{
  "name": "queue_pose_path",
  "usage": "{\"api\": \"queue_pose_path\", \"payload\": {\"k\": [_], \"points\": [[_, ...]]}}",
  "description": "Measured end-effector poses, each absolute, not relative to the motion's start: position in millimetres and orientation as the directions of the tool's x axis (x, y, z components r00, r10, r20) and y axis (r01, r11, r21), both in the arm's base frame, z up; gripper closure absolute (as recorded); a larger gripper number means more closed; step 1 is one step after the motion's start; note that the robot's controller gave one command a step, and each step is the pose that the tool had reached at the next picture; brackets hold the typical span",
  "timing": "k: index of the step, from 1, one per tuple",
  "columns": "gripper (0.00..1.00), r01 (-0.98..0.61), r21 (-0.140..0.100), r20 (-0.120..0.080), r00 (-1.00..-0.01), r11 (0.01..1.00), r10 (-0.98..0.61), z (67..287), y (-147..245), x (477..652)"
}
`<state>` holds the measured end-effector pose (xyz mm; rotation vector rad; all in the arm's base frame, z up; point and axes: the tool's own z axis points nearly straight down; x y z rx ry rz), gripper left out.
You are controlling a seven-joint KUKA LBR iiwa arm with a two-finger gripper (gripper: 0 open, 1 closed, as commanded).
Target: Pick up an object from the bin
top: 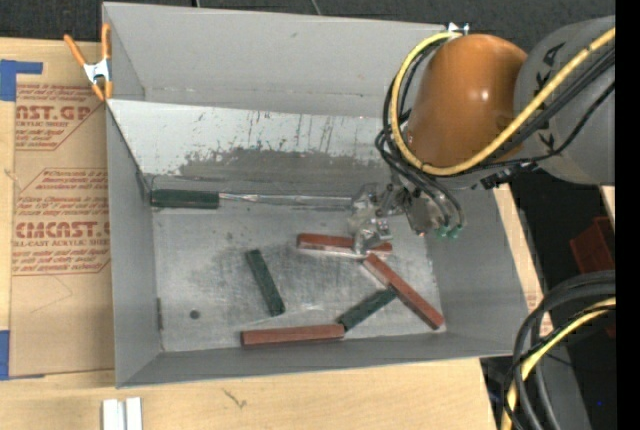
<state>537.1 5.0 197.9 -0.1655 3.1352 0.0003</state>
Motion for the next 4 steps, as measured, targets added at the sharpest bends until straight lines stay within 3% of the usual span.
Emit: {"api": "queue_pose_path", "payload": {"k": [1, 2, 3, 4], "points": [[0.00, -0.146, 0.000, -0.002, -0.989, 0.989, -0.146, 195, 23, 545.9], [0.00, -0.146, 0.001, -0.002, -0.989, 0.989, -0.146, 195, 23, 545.9], [0.00, -0.214, -0.001, -0.009, -0.977, 0.977, -0.214, 143, 4, 567.3], [1.00, 0.079, 0.000, -0.003, -0.997, 0.997, 0.079, 89, -8, 543.7]]}}
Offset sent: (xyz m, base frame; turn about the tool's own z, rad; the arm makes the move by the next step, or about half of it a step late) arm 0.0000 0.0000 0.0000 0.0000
